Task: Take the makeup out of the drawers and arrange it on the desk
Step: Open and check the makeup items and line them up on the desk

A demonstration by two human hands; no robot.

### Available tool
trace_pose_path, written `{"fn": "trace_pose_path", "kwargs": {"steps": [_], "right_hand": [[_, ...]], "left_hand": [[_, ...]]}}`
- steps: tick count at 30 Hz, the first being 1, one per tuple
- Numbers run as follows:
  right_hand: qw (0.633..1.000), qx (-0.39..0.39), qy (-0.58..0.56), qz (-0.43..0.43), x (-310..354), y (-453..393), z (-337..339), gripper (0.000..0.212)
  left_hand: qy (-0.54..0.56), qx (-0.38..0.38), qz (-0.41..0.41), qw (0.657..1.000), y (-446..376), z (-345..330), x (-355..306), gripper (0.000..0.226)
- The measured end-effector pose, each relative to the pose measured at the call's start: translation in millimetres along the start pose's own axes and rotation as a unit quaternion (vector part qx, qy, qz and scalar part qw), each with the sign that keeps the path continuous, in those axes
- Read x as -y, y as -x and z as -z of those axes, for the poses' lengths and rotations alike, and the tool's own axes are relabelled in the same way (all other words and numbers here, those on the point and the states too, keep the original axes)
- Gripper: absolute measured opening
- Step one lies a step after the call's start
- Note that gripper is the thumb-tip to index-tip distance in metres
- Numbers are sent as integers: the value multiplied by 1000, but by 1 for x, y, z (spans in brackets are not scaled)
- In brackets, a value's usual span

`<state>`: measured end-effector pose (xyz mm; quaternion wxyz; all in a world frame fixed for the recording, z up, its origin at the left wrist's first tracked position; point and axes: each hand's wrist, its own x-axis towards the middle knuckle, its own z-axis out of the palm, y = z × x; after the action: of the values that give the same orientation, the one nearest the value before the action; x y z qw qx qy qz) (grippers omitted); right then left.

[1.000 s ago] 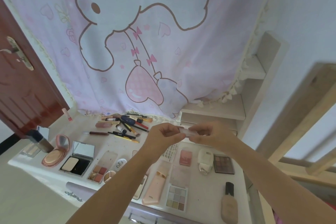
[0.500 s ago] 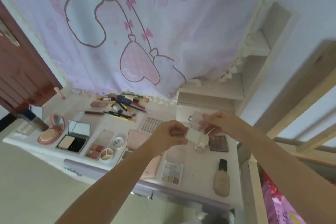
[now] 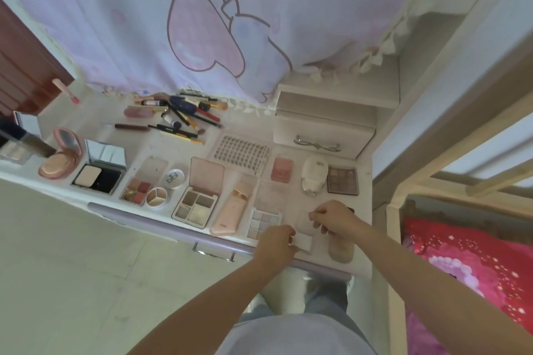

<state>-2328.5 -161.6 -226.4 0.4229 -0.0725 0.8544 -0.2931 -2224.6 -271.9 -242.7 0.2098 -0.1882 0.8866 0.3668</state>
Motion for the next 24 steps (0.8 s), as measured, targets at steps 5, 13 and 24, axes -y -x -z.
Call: {"fn": "trace_pose_path", "kwargs": {"steps": [5, 13, 24], "right_hand": [[996, 10, 91, 22, -4, -13, -8, 30], [971, -40, 222, 85, -6, -14, 0, 35], [985, -65, 151, -51, -42, -10, 36, 33]], "left_hand": [[-104, 5, 4, 995, -2, -17, 0, 30], [-186, -6, 3, 983, 1, -27, 2, 24], [-186, -32, -36, 981, 10, -17, -7, 32]]}}
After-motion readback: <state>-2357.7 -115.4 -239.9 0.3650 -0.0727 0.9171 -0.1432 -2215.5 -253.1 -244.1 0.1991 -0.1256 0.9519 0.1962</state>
